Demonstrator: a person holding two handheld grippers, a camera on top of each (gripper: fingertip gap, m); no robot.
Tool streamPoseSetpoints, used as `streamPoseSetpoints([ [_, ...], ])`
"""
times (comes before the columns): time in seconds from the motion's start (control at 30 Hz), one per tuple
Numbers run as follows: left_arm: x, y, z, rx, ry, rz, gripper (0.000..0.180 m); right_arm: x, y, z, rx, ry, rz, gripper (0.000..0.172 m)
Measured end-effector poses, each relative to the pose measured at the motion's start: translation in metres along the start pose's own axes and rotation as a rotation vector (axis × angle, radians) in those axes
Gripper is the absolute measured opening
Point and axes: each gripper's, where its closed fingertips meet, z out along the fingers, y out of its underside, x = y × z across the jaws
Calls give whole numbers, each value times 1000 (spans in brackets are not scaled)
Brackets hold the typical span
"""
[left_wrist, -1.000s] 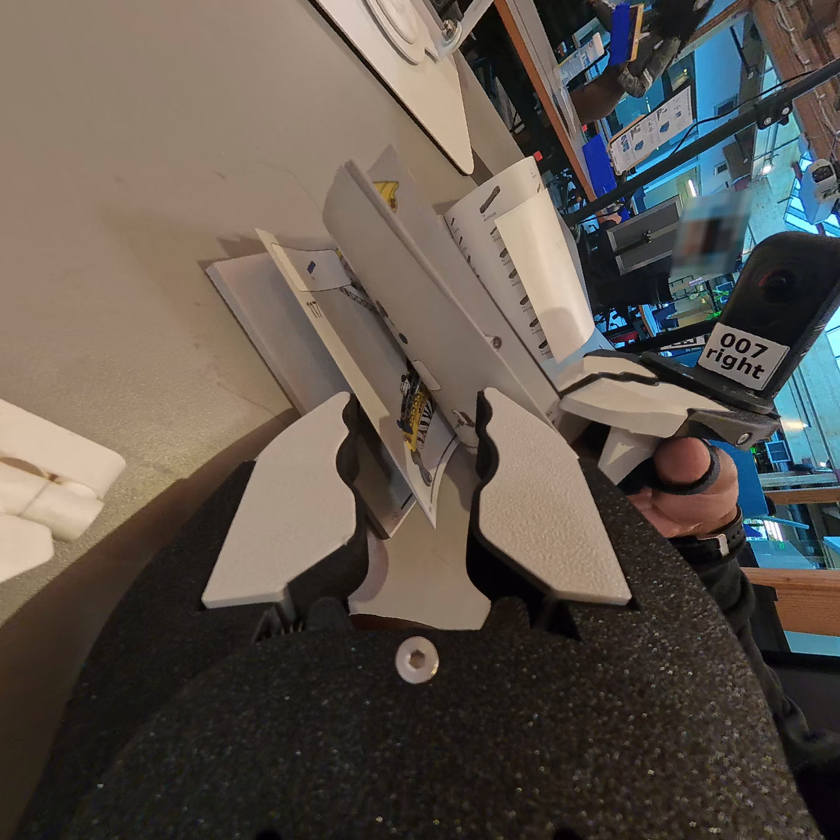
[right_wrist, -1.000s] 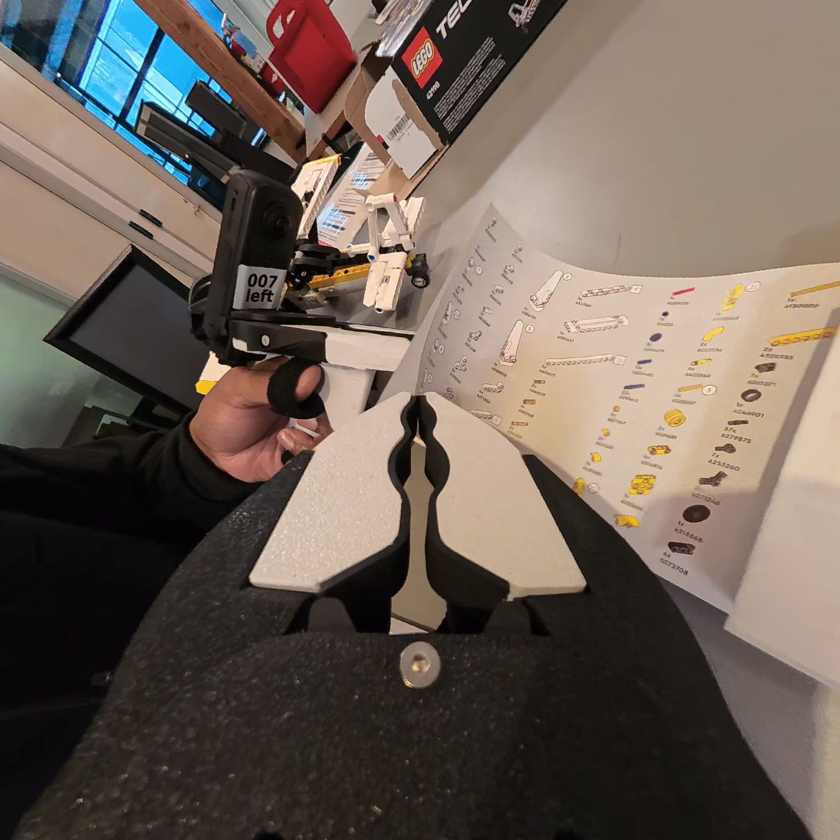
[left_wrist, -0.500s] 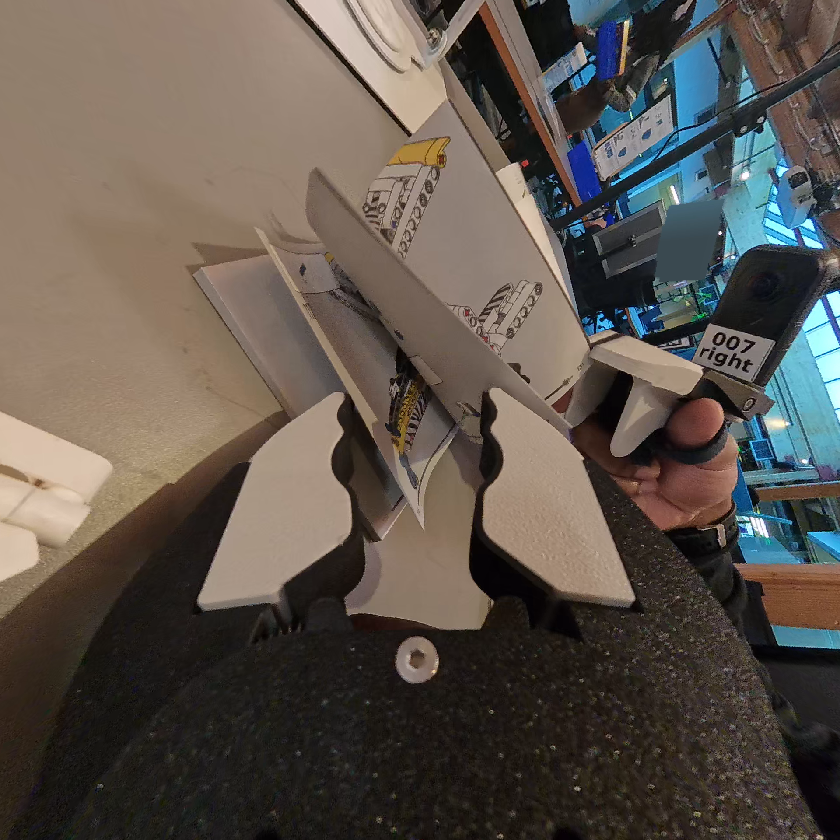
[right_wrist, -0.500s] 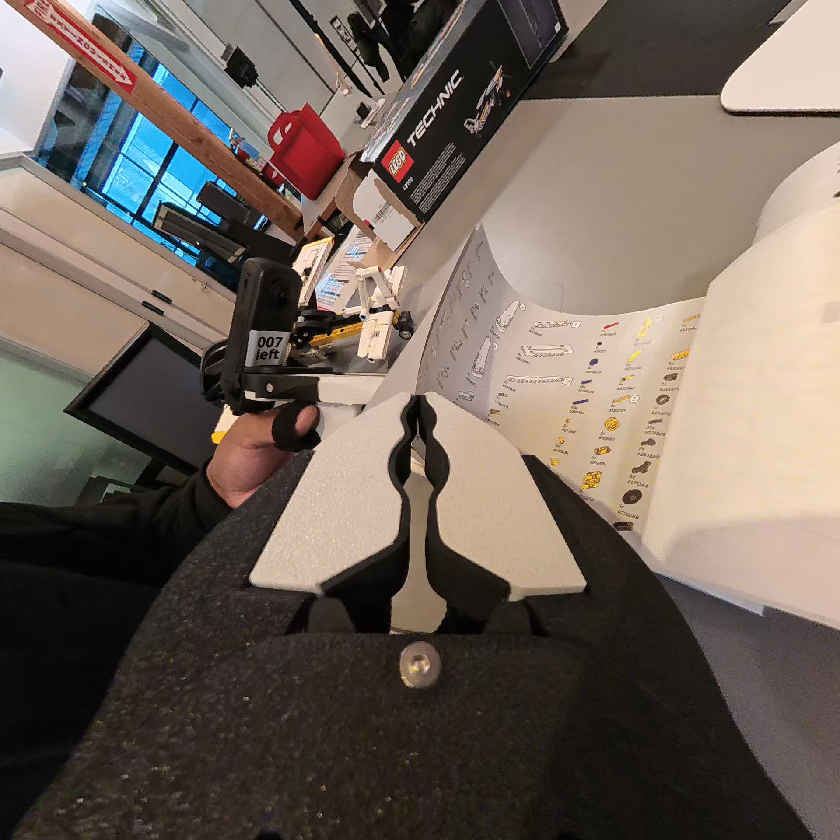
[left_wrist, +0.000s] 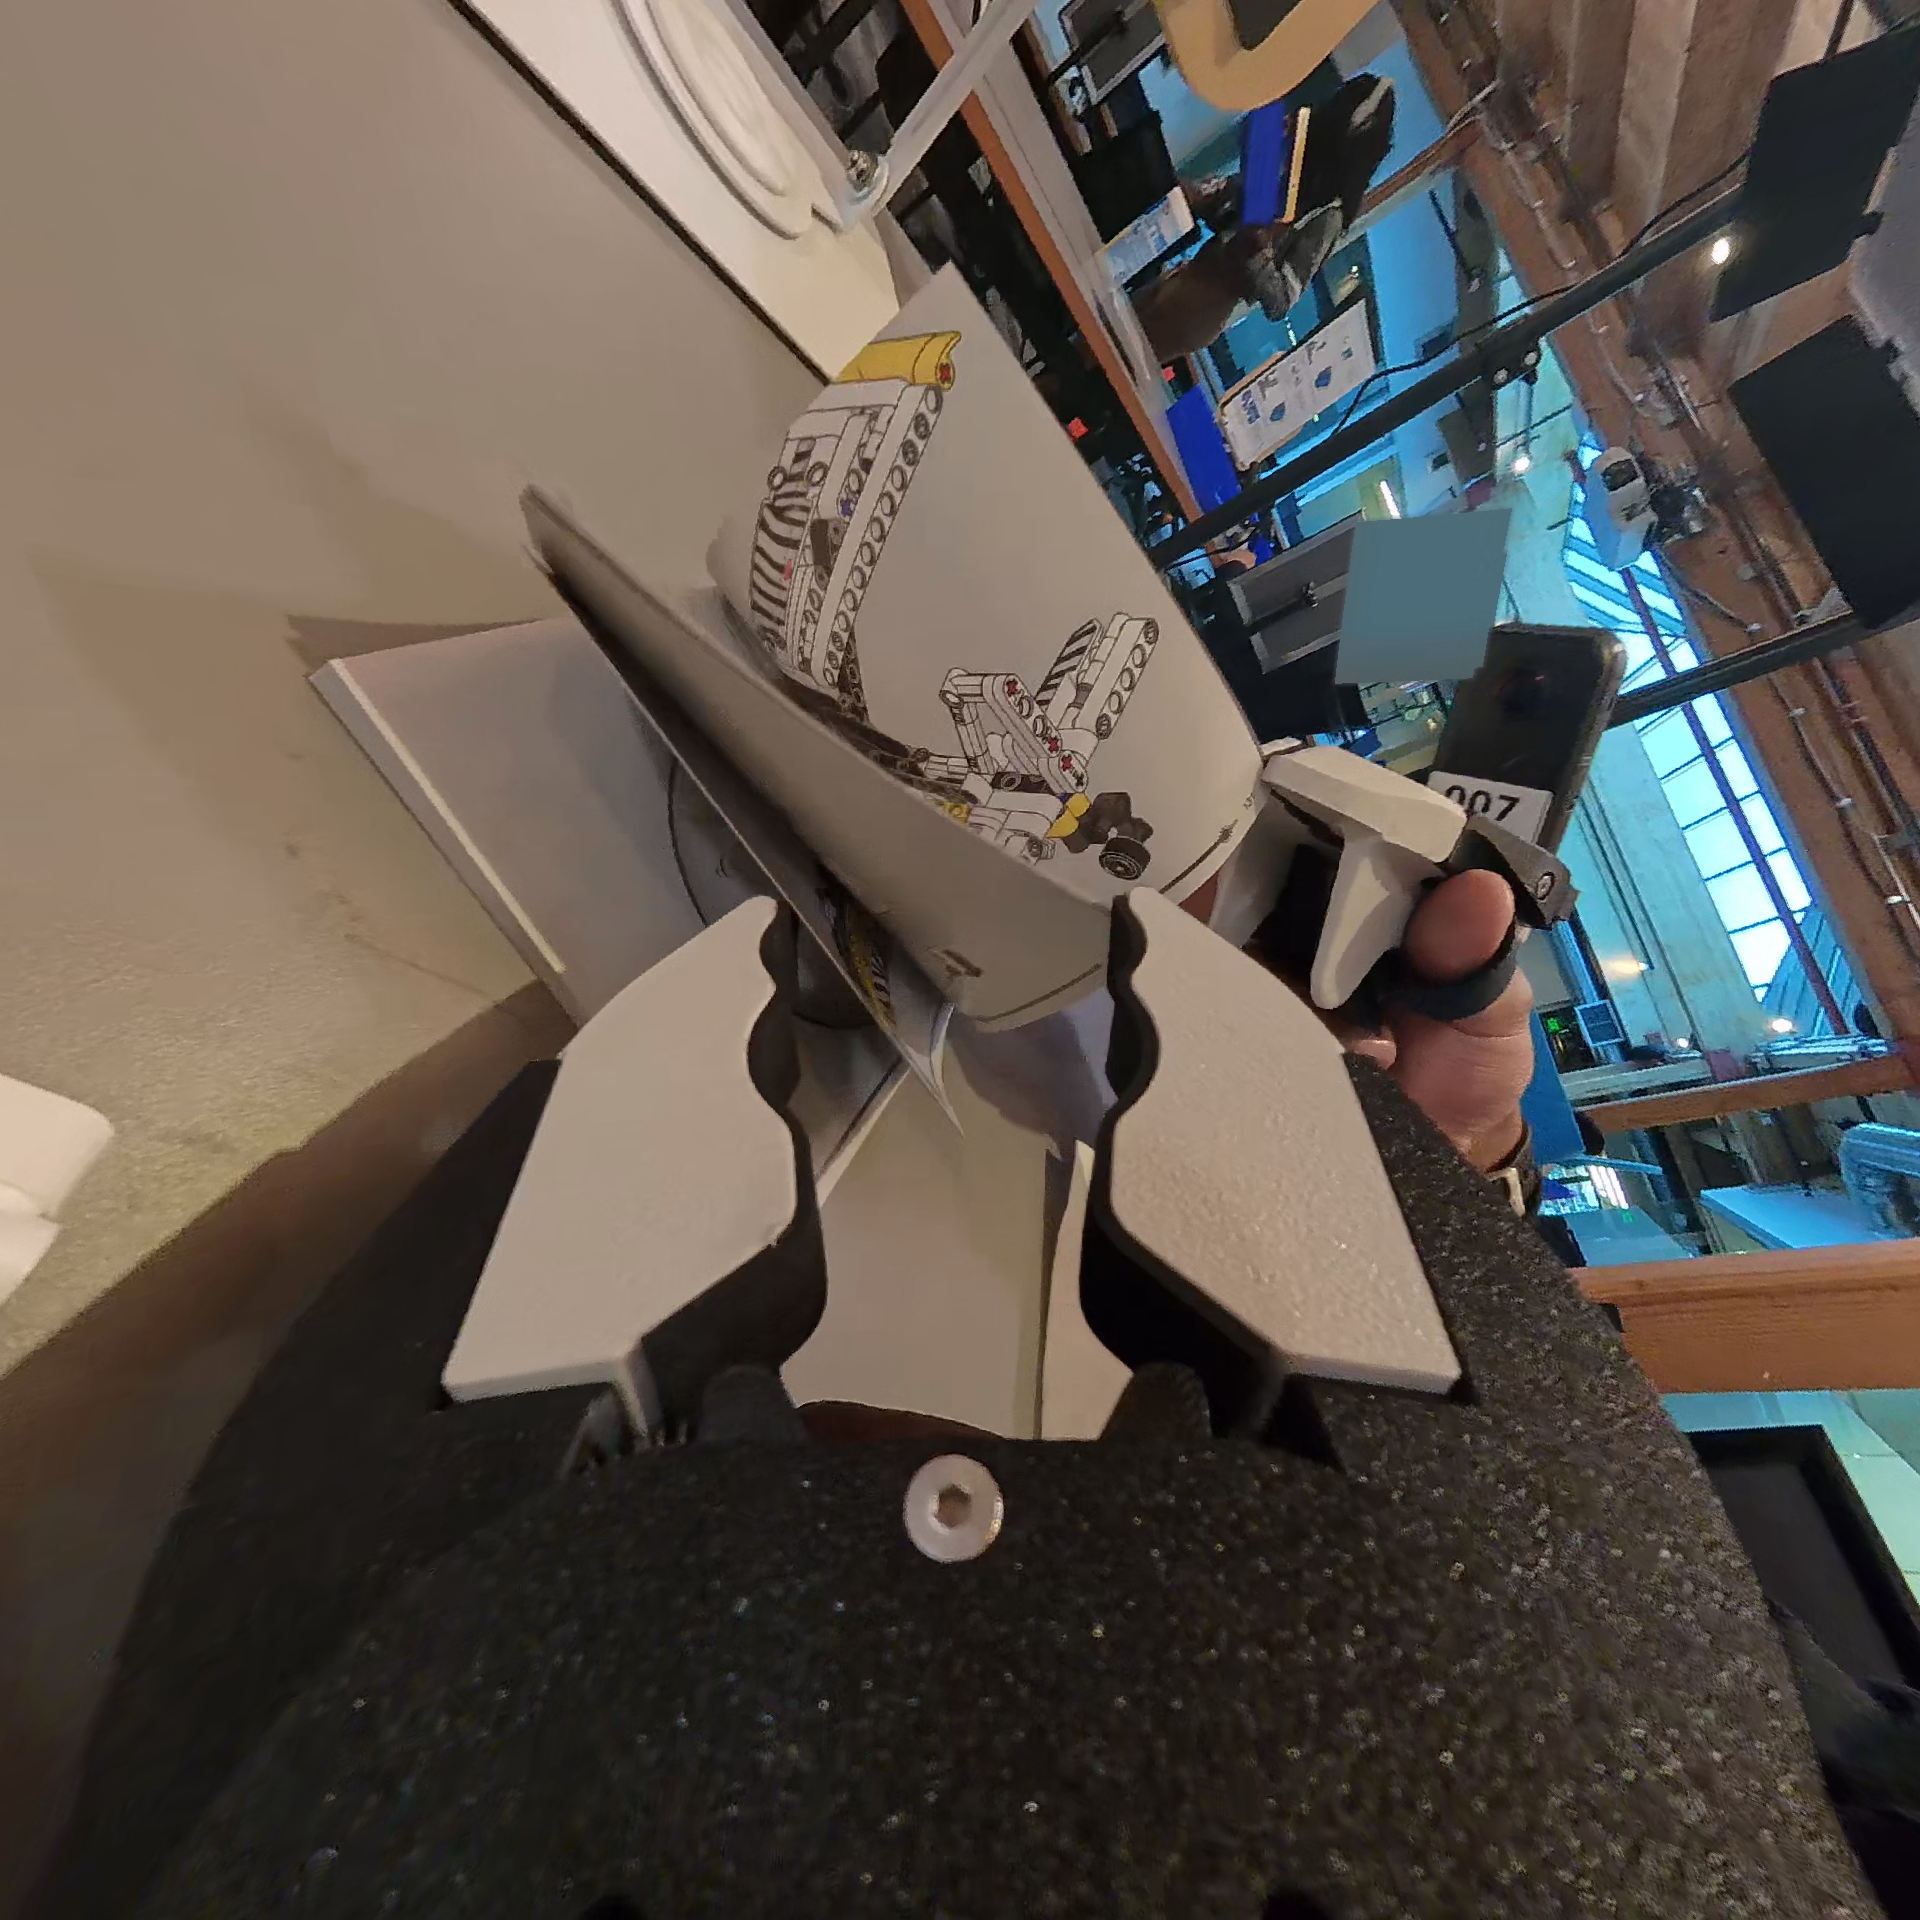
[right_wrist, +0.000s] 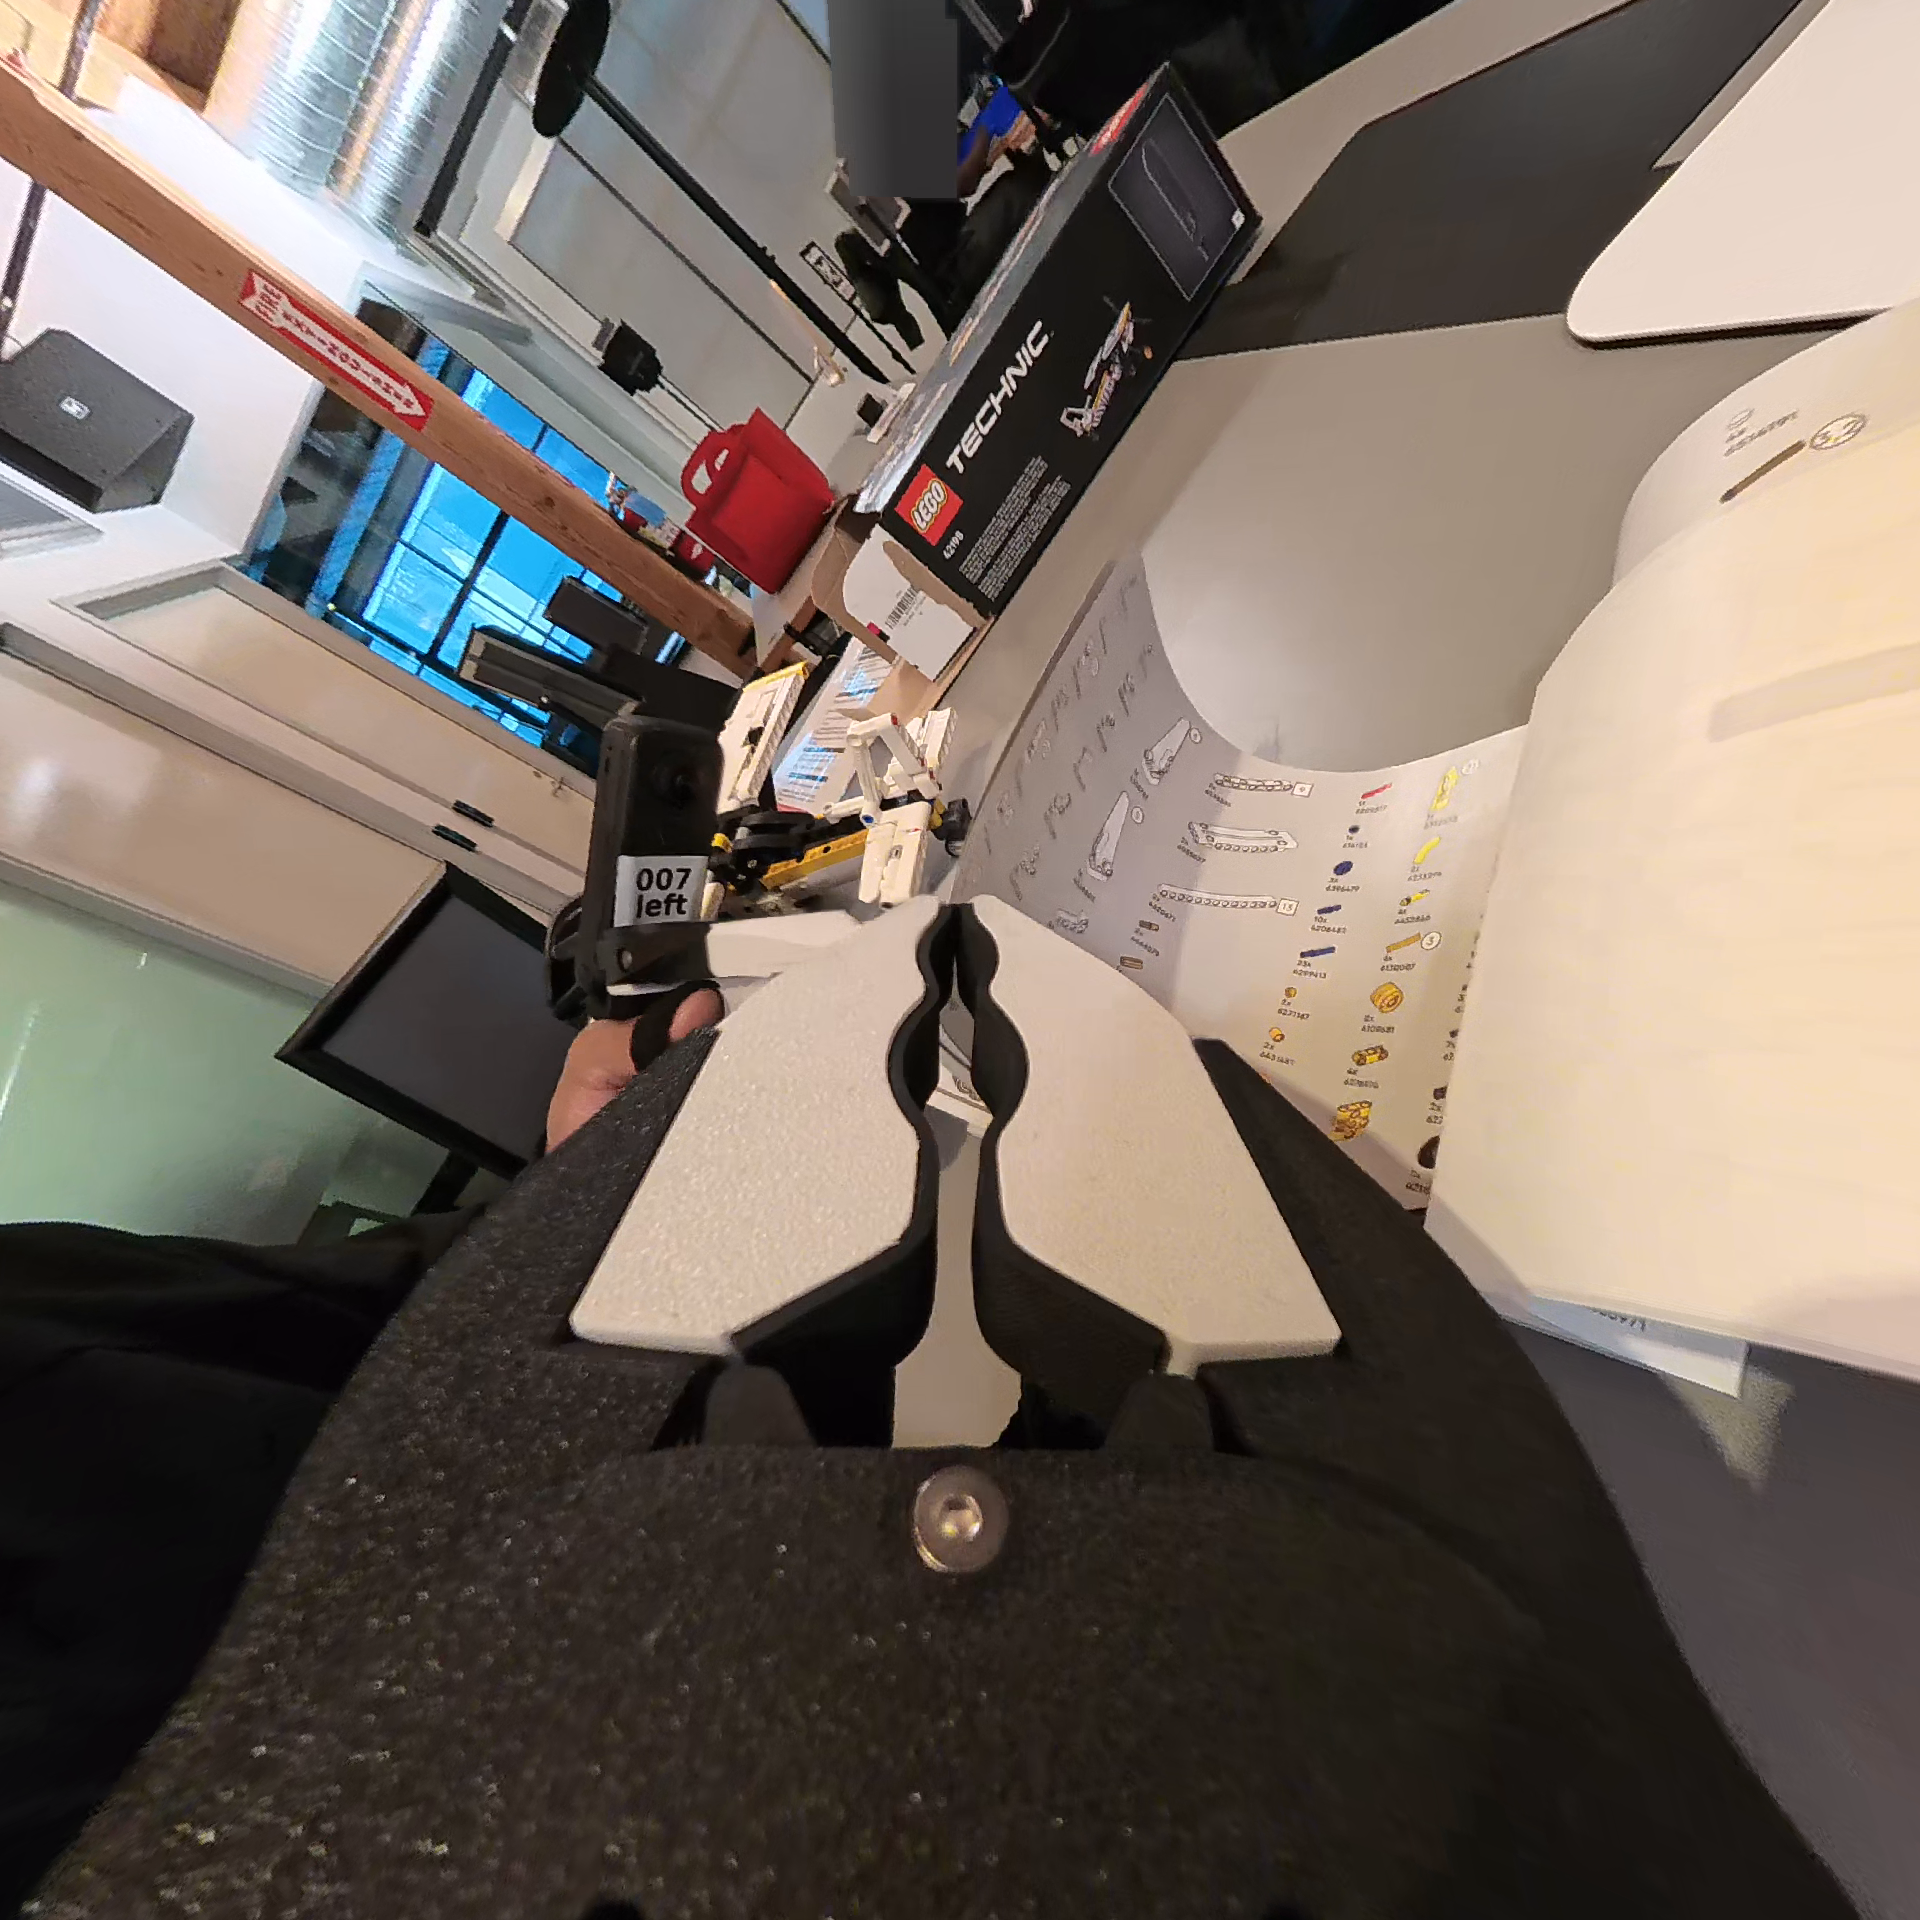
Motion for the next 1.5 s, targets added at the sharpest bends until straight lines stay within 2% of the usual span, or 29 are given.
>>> streamPoseSetpoints([
  [0.2, 5, -3, -1, 15, 29, -1, 62, -1, -3, 0, 31, -15, 25, 0],
  [0.5, 4, -3, 0, 12, 30, -19, 64, -13, 10, 9, -18, -70, 17, 0],
  [0.7, 1, -3, 0, 13, 17, -23, 64, -16, 37, 21, -118, -88, 1, 0],
  [1.07, -4, -4, 1, 19, -7, -22, 64, -18, 55, 28, -151, -110, 20, 0],
  [1.5, -12, -1, 2, 7, -50, -32, 61, -20, 56, 29, -142, -117, 28, 0],
])
